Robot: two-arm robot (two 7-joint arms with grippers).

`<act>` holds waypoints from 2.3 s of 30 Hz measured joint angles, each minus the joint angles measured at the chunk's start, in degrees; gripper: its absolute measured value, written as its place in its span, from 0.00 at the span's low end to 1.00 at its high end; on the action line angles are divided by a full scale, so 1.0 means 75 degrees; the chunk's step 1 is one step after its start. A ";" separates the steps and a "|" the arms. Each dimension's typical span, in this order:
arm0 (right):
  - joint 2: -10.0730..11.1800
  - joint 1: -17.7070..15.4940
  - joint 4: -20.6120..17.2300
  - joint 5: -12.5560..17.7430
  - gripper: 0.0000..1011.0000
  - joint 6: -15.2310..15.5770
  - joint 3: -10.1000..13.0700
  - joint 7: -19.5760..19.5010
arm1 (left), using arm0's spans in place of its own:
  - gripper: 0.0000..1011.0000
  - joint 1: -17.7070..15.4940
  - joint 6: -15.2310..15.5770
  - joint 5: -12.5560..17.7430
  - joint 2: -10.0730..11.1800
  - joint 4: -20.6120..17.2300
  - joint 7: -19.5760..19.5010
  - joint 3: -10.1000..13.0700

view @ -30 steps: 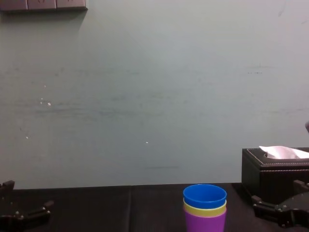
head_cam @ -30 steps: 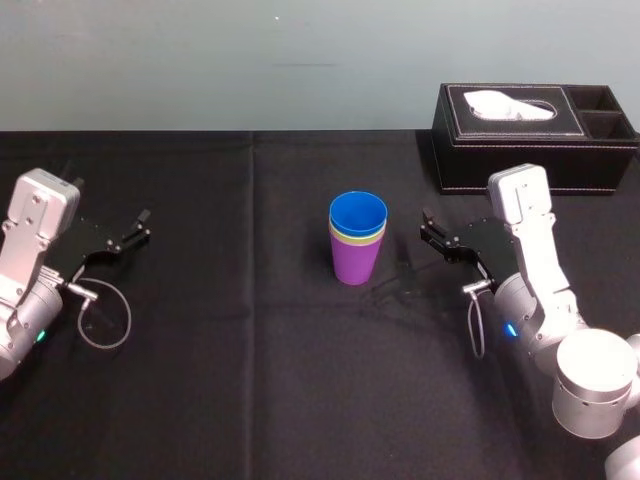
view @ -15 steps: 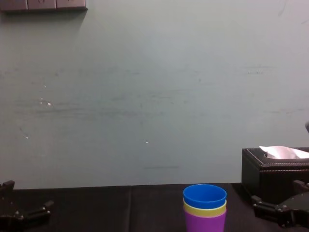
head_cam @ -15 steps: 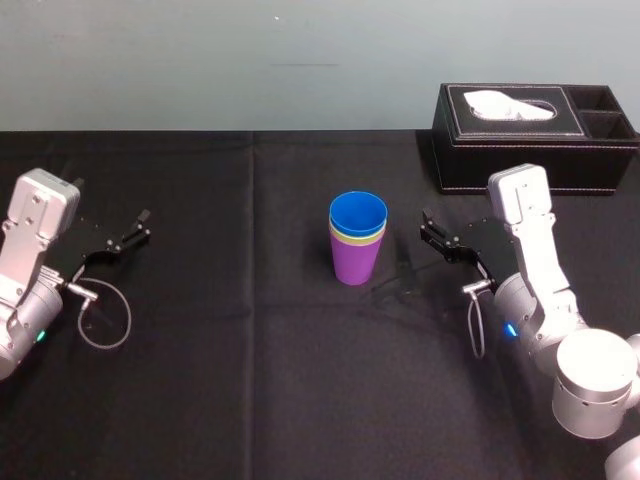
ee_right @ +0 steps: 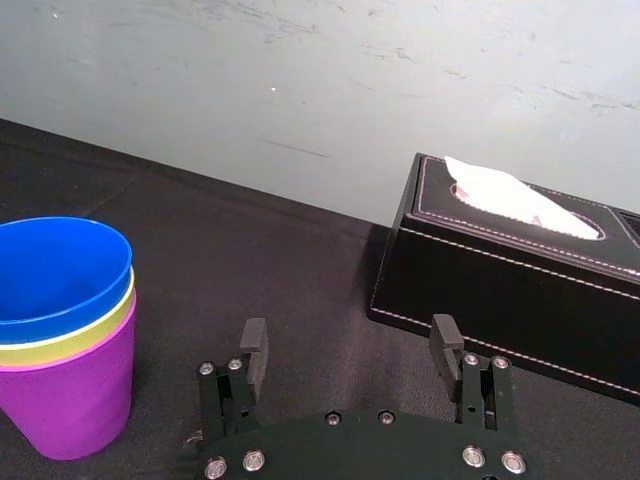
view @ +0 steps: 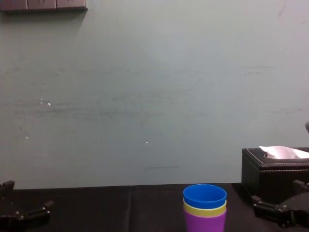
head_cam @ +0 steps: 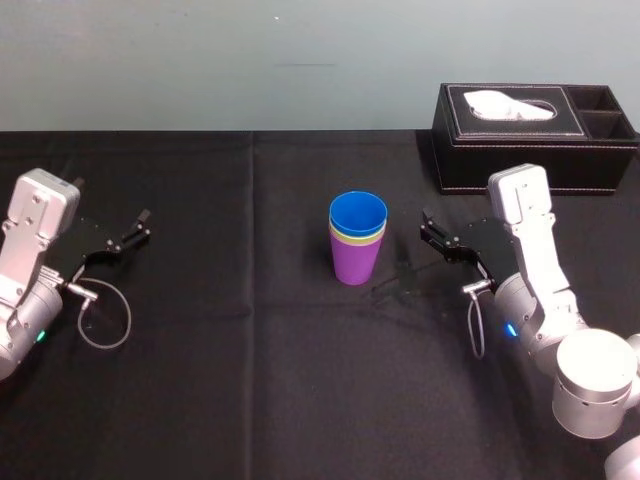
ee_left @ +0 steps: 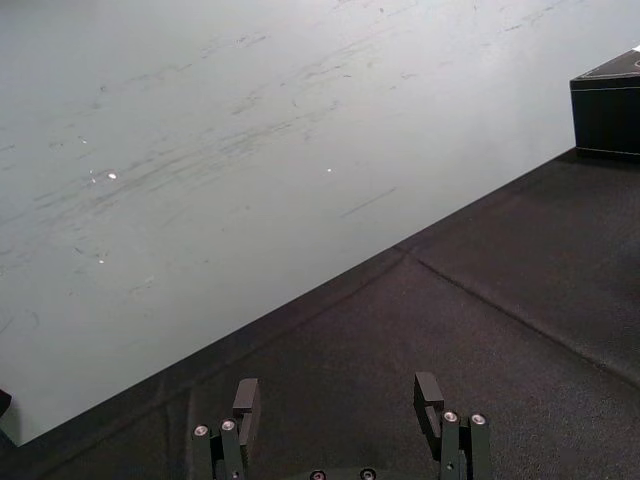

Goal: Stack the three plastic cups sequentially using one hand.

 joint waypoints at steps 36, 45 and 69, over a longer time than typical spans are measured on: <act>0.0000 0.0000 0.0000 0.0000 0.99 0.0000 0.0000 0.0000 | 1.00 0.0000 0.0000 0.0000 0.0000 0.0000 0.0000 0.0000; 0.0000 0.0000 0.0000 0.0000 0.99 0.0000 0.0000 0.0000 | 1.00 0.0000 0.0000 0.0000 0.0000 0.0001 0.0000 0.0000; 0.0000 0.0000 0.0000 0.0000 0.99 0.0000 0.0000 0.0000 | 1.00 0.0000 0.0000 0.0000 0.0001 0.0000 0.0000 0.0000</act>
